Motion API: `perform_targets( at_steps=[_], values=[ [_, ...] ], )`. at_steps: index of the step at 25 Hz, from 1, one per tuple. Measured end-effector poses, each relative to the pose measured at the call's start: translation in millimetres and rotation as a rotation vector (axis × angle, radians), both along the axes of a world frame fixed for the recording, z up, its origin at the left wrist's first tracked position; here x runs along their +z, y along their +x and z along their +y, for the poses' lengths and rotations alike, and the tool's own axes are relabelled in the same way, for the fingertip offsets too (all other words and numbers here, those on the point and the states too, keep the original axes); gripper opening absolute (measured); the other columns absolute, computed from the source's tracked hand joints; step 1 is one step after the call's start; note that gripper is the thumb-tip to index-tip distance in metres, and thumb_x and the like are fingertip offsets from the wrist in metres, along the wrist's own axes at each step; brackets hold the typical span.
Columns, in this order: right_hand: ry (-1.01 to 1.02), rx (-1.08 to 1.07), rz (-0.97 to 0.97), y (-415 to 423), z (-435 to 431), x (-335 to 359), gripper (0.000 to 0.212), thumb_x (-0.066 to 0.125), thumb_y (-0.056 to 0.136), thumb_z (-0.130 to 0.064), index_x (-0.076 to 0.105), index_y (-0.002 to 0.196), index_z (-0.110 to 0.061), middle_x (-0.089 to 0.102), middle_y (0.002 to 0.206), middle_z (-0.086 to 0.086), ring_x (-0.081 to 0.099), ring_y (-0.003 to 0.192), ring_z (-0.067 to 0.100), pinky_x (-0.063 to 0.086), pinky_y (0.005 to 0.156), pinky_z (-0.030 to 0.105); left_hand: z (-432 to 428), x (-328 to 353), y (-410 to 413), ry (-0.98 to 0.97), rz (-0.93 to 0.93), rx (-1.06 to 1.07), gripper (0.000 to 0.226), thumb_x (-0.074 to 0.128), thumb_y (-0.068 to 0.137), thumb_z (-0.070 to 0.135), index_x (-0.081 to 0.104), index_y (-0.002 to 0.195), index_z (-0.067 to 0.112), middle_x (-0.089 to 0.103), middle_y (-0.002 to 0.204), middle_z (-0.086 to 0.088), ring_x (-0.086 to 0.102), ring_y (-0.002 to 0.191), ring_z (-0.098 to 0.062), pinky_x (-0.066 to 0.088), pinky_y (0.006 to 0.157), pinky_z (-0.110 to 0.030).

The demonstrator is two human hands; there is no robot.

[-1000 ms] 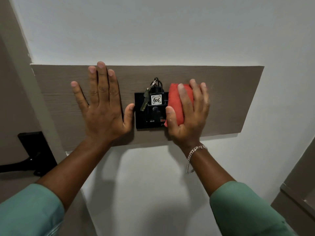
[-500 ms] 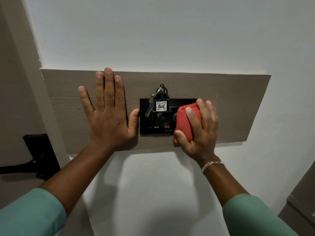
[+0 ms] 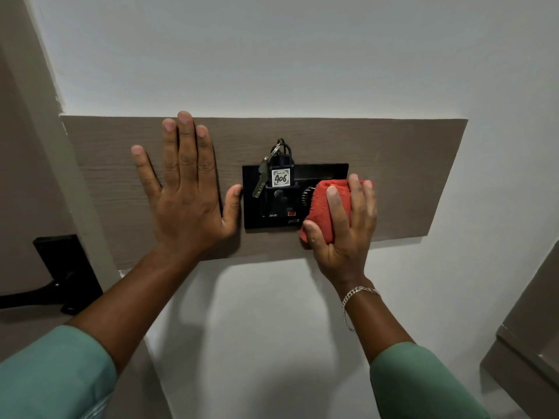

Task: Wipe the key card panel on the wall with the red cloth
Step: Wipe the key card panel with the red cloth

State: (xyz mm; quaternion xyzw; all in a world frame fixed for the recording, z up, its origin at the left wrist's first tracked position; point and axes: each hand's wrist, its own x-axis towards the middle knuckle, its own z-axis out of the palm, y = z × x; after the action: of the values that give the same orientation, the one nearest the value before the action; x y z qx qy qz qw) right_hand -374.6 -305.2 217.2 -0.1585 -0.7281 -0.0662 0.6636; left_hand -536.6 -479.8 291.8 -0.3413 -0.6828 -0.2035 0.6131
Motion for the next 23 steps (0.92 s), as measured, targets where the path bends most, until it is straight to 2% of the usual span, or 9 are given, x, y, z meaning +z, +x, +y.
perform_targets(
  at_steps=[5,9,11,12,14,16,18,20,23],
  values=[
    [-0.149,0.07,0.043,12,1,0,0.058,0.047,0.099,-0.052,0.034,0.149,-0.025,0.03,0.16,0.011,0.021,0.152,0.033,0.03,0.122,0.055,-2,0,4,-0.013,-0.027,0.003,0.08,0.034,0.095,0.052,0.015,0.154,0.001,0.021,0.161,-0.025,0.011,0.151,-0.037,0.007,0.118,-0.066],
    [-0.473,0.127,0.481,14,-3,26,0.057,0.051,0.1,-0.04,0.036,0.15,-0.016,0.037,0.159,0.012,0.03,0.15,0.028,0.031,0.121,0.057,-2,2,4,-0.017,-0.032,-0.004,0.081,0.034,0.095,0.052,0.013,0.155,0.002,0.02,0.162,-0.024,0.009,0.151,-0.036,0.006,0.118,-0.065],
    [-0.446,0.216,0.653,19,-6,39,0.053,0.05,0.101,-0.034,0.036,0.15,-0.017,0.04,0.158,0.01,0.036,0.148,0.023,0.034,0.122,0.052,-1,1,3,-0.017,-0.037,-0.003,0.081,0.034,0.095,0.052,0.013,0.155,0.002,0.019,0.162,-0.023,0.008,0.152,-0.035,0.004,0.119,-0.064],
    [-0.386,0.253,0.662,18,-13,43,0.053,0.049,0.101,-0.035,0.036,0.15,-0.02,0.04,0.157,0.011,0.037,0.148,0.022,0.033,0.123,0.046,-1,0,3,-0.018,-0.041,0.002,0.081,0.034,0.095,0.052,0.013,0.155,0.002,0.018,0.163,-0.023,0.008,0.152,-0.034,0.003,0.119,-0.064],
    [-0.236,0.305,0.51,6,-37,47,0.053,0.048,0.101,-0.039,0.037,0.149,-0.02,0.039,0.157,0.015,0.035,0.149,0.025,0.031,0.123,0.037,-2,0,3,-0.018,-0.046,0.002,0.081,0.034,0.095,0.053,0.013,0.156,0.003,0.017,0.163,-0.022,0.007,0.152,-0.034,0.002,0.119,-0.063],
    [-0.087,0.289,0.228,-15,-63,46,0.055,0.049,0.099,-0.044,0.039,0.147,-0.02,0.036,0.157,0.017,0.03,0.15,0.032,0.029,0.123,0.044,-3,1,3,-0.016,-0.041,-0.009,0.08,0.033,0.095,0.052,0.014,0.155,0.003,0.017,0.163,-0.022,0.008,0.152,-0.034,0.002,0.119,-0.063],
    [0.039,0.182,0.01,-29,-73,38,0.054,0.05,0.097,-0.047,0.043,0.143,-0.02,0.037,0.154,0.02,0.029,0.149,0.037,0.031,0.121,0.055,-3,1,3,-0.017,-0.044,-0.024,0.08,0.033,0.095,0.052,0.014,0.155,0.003,0.017,0.163,-0.022,0.008,0.152,-0.035,0.002,0.119,-0.063],
    [0.059,0.109,0.0,-31,-67,32,0.053,0.047,0.097,-0.05,0.045,0.139,-0.019,0.041,0.151,0.024,0.032,0.146,0.04,0.035,0.114,0.064,-4,2,4,-0.023,-0.052,-0.027,0.08,0.033,0.095,0.052,0.013,0.156,0.003,0.018,0.163,-0.022,0.009,0.152,-0.035,0.002,0.119,-0.064],
    [-0.159,0.133,0.216,-38,-69,36,0.052,0.042,0.098,-0.053,0.046,0.142,-0.023,0.04,0.155,0.019,0.028,0.15,0.033,0.035,0.114,0.063,-4,0,6,-0.025,-0.053,-0.019,0.081,0.034,0.095,0.052,0.014,0.155,0.002,0.019,0.163,-0.022,0.011,0.152,-0.035,0.003,0.119,-0.064]
  ],
)
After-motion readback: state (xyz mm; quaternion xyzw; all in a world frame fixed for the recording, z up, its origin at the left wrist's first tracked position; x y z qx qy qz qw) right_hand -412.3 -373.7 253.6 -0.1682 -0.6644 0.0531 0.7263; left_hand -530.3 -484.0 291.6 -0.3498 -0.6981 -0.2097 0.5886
